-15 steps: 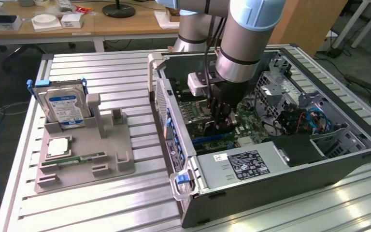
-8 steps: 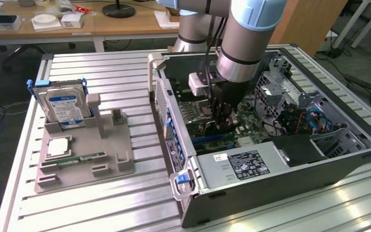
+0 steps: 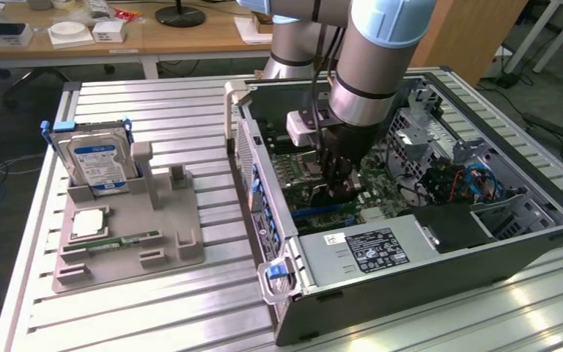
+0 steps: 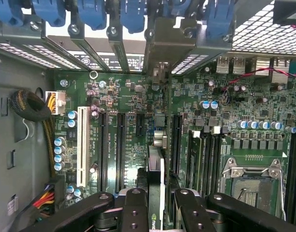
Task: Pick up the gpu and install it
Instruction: 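Insert the gpu into the slot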
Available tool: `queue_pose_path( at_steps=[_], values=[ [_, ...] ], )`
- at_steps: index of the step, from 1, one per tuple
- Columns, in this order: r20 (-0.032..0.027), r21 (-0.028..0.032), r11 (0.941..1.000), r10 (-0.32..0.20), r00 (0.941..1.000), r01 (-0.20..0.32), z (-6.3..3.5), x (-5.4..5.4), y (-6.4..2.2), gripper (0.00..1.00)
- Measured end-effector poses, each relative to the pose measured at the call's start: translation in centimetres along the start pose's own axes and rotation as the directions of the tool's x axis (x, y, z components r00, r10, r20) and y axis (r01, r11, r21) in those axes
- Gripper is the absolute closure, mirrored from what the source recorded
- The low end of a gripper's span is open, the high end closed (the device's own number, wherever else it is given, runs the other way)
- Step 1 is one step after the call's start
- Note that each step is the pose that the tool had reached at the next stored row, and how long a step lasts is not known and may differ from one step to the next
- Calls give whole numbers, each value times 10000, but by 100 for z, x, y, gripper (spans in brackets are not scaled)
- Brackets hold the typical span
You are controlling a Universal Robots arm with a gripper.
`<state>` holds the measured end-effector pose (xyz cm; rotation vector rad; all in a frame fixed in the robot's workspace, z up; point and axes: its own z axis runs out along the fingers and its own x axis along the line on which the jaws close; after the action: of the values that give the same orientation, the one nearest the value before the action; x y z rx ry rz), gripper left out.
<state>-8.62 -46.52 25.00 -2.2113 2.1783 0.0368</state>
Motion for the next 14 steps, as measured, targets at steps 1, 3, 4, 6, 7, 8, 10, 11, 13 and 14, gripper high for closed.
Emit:
queue_pose_path(
  at_steps=[1,3,4,6,7,8,10,11,13,14],
  values=[
    [0,1,10000,31,10000,-31,0,0,0,74],
    [-2,4,9999,102,9999,-102,0,1,0,74],
    [-2,5,9999,126,9999,-126,0,1,0,74],
    [-2,6,9999,129,9999,-129,1,1,2,74],
    [-2,6,9999,131,9999,-131,0,1,5,74],
    [-2,6,9999,131,9999,-131,1,1,7,74],
    [-2,6,9999,131,9999,-131,1,1,13,74],
    [-2,6,9999,133,9999,-133,1,1,17,74],
    [-3,5,9999,133,9999,-133,2,2,17,74],
    [-3,2,9999,139,9999,-139,6,2,18,74]
  ],
)
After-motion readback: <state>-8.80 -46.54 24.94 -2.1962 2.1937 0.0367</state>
